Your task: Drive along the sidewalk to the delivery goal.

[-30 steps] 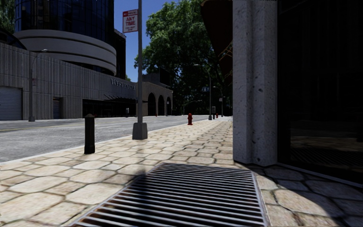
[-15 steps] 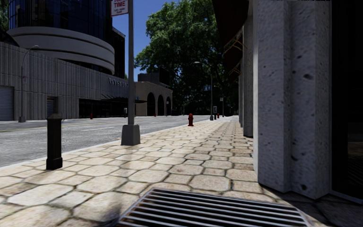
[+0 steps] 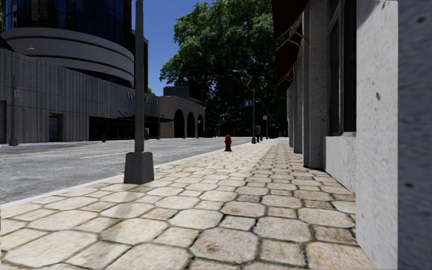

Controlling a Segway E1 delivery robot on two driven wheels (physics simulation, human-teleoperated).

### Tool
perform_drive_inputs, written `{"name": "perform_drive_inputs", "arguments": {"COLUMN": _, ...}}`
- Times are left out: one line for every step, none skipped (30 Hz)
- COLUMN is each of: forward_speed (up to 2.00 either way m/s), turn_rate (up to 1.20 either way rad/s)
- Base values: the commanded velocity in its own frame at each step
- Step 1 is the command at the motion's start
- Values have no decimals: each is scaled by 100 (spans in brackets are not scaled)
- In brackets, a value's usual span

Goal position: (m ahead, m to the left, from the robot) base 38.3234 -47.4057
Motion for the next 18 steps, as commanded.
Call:
{"name": "perform_drive_inputs", "arguments": {"forward_speed": 200, "turn_rate": 0}}
{"name": "perform_drive_inputs", "arguments": {"forward_speed": 200, "turn_rate": 0}}
{"name": "perform_drive_inputs", "arguments": {"forward_speed": 200, "turn_rate": 0}}
{"name": "perform_drive_inputs", "arguments": {"forward_speed": 200, "turn_rate": -1}}
{"name": "perform_drive_inputs", "arguments": {"forward_speed": 200, "turn_rate": -9}}
{"name": "perform_drive_inputs", "arguments": {"forward_speed": 200, "turn_rate": -12}}
{"name": "perform_drive_inputs", "arguments": {"forward_speed": 200, "turn_rate": -12}}
{"name": "perform_drive_inputs", "arguments": {"forward_speed": 200, "turn_rate": -18}}
{"name": "perform_drive_inputs", "arguments": {"forward_speed": 200, "turn_rate": -23}}
{"name": "perform_drive_inputs", "arguments": {"forward_speed": 200, "turn_rate": -28}}
{"name": "perform_drive_inputs", "arguments": {"forward_speed": 200, "turn_rate": -28}}
{"name": "perform_drive_inputs", "arguments": {"forward_speed": 200, "turn_rate": -32}}
{"name": "perform_drive_inputs", "arguments": {"forward_speed": 200, "turn_rate": -33}}
{"name": "perform_drive_inputs", "arguments": {"forward_speed": 200, "turn_rate": -33}}
{"name": "perform_drive_inputs", "arguments": {"forward_speed": 200, "turn_rate": -33}}
{"name": "perform_drive_inputs", "arguments": {"forward_speed": 200, "turn_rate": -33}}
{"name": "perform_drive_inputs", "arguments": {"forward_speed": 200, "turn_rate": -33}}
{"name": "perform_drive_inputs", "arguments": {"forward_speed": 200, "turn_rate": -33}}
